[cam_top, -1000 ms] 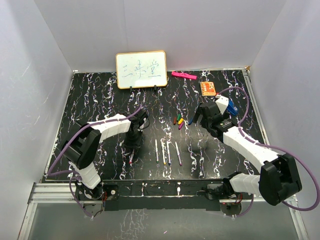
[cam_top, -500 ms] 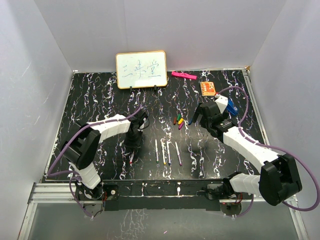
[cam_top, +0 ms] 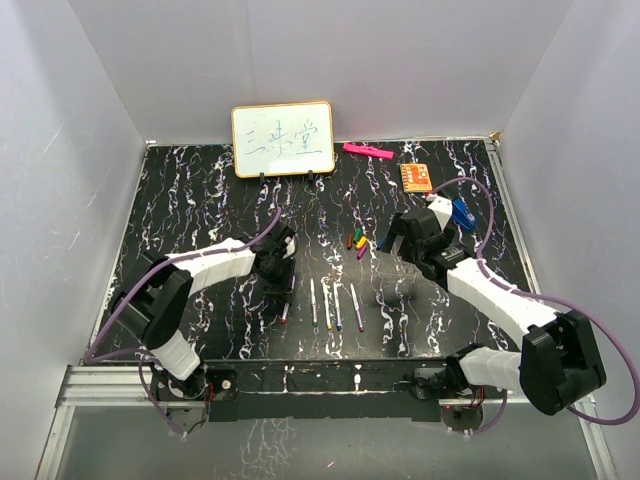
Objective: Insert the pens into the pen caps
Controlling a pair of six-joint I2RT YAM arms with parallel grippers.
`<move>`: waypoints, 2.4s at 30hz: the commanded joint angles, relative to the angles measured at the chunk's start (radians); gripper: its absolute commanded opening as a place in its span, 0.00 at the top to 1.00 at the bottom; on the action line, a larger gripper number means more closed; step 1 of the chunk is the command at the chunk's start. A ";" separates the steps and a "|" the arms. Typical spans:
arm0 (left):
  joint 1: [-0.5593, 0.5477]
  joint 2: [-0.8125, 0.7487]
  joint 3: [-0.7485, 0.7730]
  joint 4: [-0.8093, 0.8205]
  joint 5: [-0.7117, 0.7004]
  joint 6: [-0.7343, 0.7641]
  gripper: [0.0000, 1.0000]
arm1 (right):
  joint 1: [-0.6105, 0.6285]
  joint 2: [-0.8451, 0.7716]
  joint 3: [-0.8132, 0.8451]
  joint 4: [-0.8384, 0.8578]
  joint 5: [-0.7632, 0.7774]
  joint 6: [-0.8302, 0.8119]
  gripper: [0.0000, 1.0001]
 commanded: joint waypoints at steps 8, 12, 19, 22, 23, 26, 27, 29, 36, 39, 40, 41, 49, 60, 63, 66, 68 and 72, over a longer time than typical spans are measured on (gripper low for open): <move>-0.014 -0.060 -0.102 0.087 -0.206 -0.006 1.00 | 0.004 -0.020 -0.007 0.101 -0.071 -0.071 0.06; -0.014 -0.117 -0.083 0.007 -0.226 0.003 1.00 | 0.003 0.038 0.039 0.100 -0.104 -0.090 0.15; -0.014 -0.268 -0.084 -0.038 -0.241 -0.012 1.00 | 0.047 0.150 0.131 0.109 -0.139 -0.127 0.45; -0.014 -0.321 -0.099 -0.033 -0.238 -0.017 1.00 | 0.082 0.199 0.167 0.120 -0.137 -0.130 0.51; -0.014 -0.337 -0.106 -0.031 -0.237 -0.018 1.00 | 0.094 0.215 0.178 0.123 -0.133 -0.134 0.55; -0.014 -0.372 -0.127 -0.018 -0.230 -0.020 1.00 | 0.127 0.267 0.215 0.130 -0.130 -0.138 0.59; -0.014 -0.384 -0.135 -0.012 -0.227 -0.022 1.00 | 0.138 0.284 0.233 0.135 -0.134 -0.141 0.59; -0.014 -0.409 -0.155 0.003 -0.222 -0.024 1.00 | 0.155 0.321 0.260 0.141 -0.135 -0.155 0.59; -0.014 -0.488 -0.206 0.067 -0.204 -0.036 1.00 | 0.166 0.455 0.368 0.140 -0.146 -0.189 0.71; -0.014 -0.505 -0.213 0.070 -0.202 -0.030 1.00 | 0.167 0.486 0.401 0.156 -0.152 -0.202 0.77; -0.014 -0.509 -0.212 0.068 -0.203 -0.027 1.00 | 0.166 0.497 0.408 0.160 -0.156 -0.206 0.77; -0.014 -0.510 -0.213 0.067 -0.205 -0.025 1.00 | 0.167 0.512 0.419 0.162 -0.159 -0.209 0.77; -0.014 -0.514 -0.213 0.044 -0.229 -0.034 1.00 | 0.166 0.629 0.517 0.120 -0.160 -0.211 0.60; -0.014 -0.489 -0.212 0.044 -0.220 -0.033 1.00 | 0.167 0.695 0.568 0.100 -0.115 -0.218 0.59; -0.014 -0.480 -0.216 0.051 -0.215 -0.034 1.00 | 0.167 0.710 0.579 0.098 -0.104 -0.224 0.59; -0.014 -0.482 -0.225 0.066 -0.204 -0.034 1.00 | 0.167 0.725 0.587 0.097 -0.076 -0.228 0.59; -0.013 -0.486 -0.231 0.073 -0.201 -0.035 1.00 | 0.167 0.735 0.592 0.097 -0.059 -0.232 0.59; -0.014 -0.490 -0.239 0.076 -0.200 -0.036 1.00 | 0.167 0.750 0.601 0.098 -0.042 -0.235 0.59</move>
